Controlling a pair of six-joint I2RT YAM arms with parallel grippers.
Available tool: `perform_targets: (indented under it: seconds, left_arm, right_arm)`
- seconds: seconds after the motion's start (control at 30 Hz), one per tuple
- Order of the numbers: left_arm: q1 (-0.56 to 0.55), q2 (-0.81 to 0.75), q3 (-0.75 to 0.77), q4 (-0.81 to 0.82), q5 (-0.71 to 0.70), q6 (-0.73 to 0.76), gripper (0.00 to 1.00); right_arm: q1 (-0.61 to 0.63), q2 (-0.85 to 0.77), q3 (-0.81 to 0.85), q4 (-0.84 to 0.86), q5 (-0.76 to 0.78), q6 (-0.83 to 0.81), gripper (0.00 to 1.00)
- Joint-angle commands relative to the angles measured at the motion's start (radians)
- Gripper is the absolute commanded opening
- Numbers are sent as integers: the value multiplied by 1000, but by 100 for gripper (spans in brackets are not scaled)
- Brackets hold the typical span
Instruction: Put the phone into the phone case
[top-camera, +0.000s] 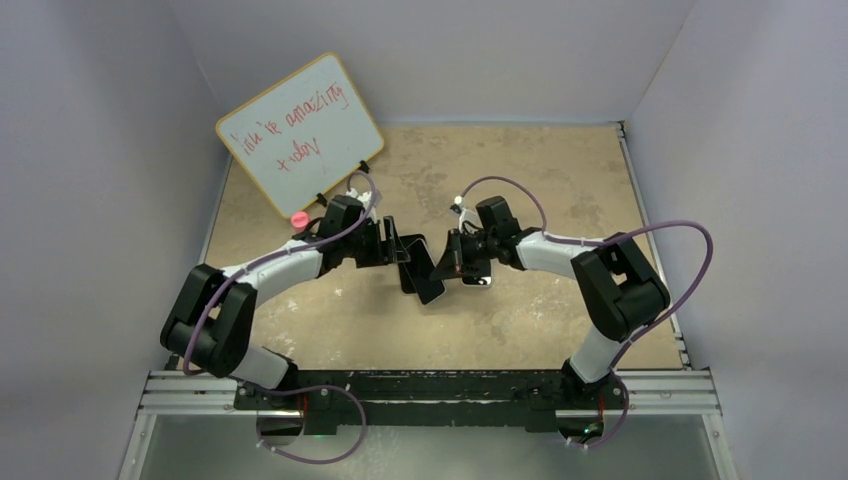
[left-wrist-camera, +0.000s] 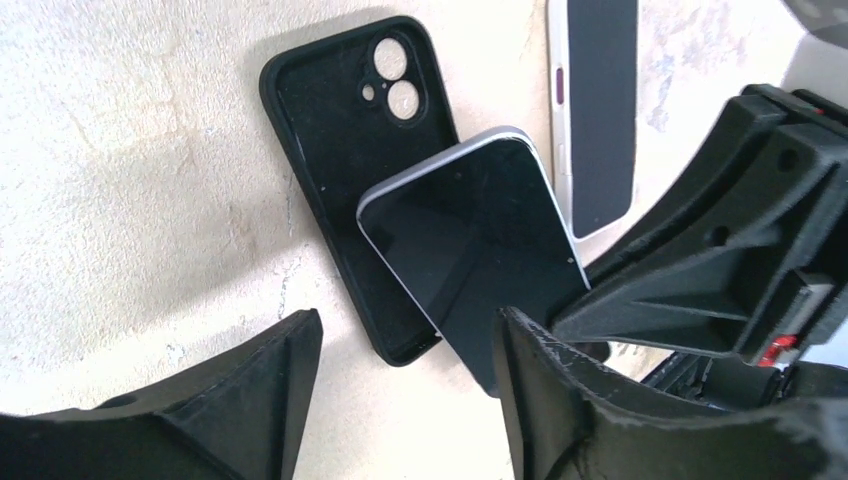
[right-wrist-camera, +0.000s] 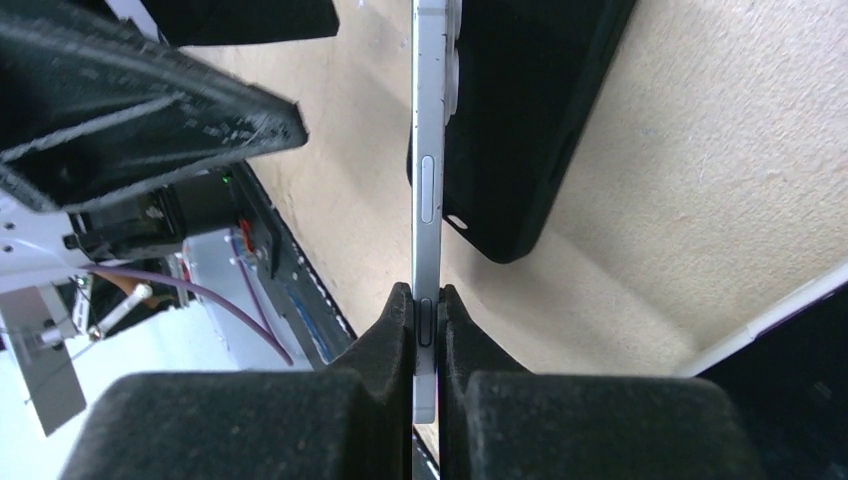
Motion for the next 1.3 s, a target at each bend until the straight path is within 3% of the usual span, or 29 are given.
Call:
perform_targets:
  seconds: [0.0,0.2,0.5,0.83,1.0,1.27]
  left_arm:
    - [12,-67,39,-22,-24,37,68]
    - [15,-48,33,12,2,73,71]
    - [22,35,29,95,16,40,63]
    - [26,116,11,149,21,18,58]
    - [26,126,14,160,25,18,57]
    - [26,131,10,156,140,21,59]
  right_arm:
    - [0,-9,54,99,-1,110,0]
    - [0,50,98,139,62,162,0]
    - [4,151,101,289,105,264,0]
    - [17,154,54,259,130,247,0]
    - [18,122,46,129,137,187,0]
    - [19,86,21,47,125,174,0]
